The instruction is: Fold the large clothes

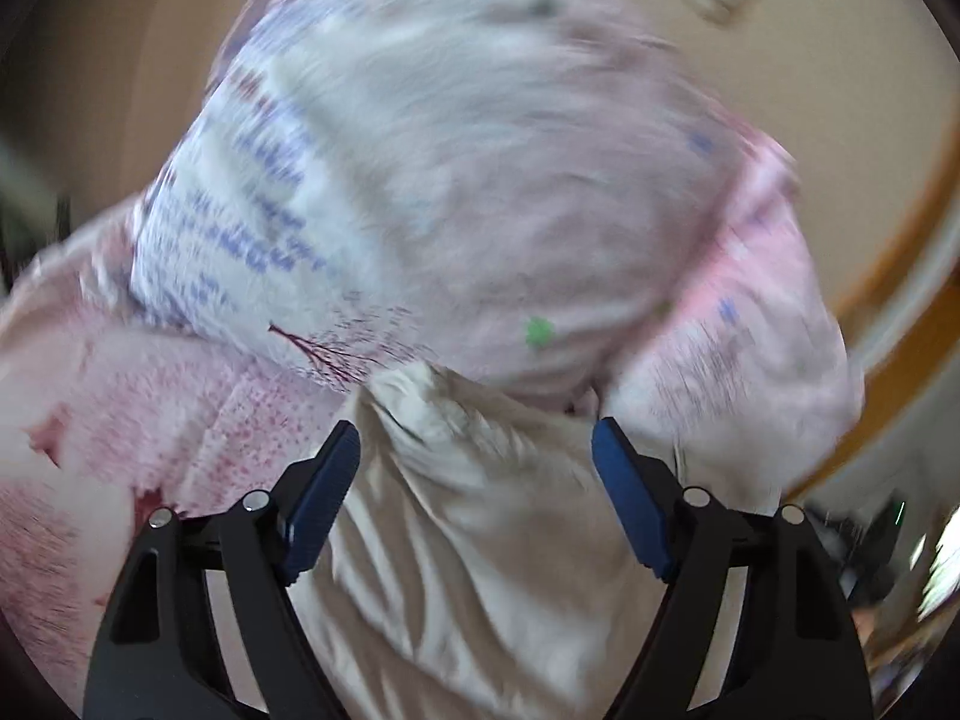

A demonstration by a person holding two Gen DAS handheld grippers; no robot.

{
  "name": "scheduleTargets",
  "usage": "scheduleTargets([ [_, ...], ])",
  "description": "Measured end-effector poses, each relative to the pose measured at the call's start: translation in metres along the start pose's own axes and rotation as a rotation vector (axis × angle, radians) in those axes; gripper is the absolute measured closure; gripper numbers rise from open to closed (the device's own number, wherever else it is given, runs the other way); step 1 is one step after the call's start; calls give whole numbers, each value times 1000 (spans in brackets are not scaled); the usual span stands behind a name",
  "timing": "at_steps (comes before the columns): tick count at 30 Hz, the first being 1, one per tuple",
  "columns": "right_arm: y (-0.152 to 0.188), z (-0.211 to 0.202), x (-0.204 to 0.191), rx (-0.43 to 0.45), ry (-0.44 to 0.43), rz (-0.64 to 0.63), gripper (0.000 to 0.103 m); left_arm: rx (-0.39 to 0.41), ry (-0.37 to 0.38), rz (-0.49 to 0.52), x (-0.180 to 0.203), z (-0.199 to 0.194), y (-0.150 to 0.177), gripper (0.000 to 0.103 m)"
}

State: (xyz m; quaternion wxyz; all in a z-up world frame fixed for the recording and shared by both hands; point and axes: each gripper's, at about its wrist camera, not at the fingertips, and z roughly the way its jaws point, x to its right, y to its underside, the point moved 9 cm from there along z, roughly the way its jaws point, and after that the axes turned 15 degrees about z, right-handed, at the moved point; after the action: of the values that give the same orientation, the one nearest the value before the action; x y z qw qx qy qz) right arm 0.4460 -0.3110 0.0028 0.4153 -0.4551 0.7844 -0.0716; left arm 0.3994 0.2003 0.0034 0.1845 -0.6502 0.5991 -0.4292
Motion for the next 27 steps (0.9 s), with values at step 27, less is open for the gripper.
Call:
scheduleTargets([
  [27,72,96,2,-315,289,-157,70,-299,-184,186,7,65,75,29],
])
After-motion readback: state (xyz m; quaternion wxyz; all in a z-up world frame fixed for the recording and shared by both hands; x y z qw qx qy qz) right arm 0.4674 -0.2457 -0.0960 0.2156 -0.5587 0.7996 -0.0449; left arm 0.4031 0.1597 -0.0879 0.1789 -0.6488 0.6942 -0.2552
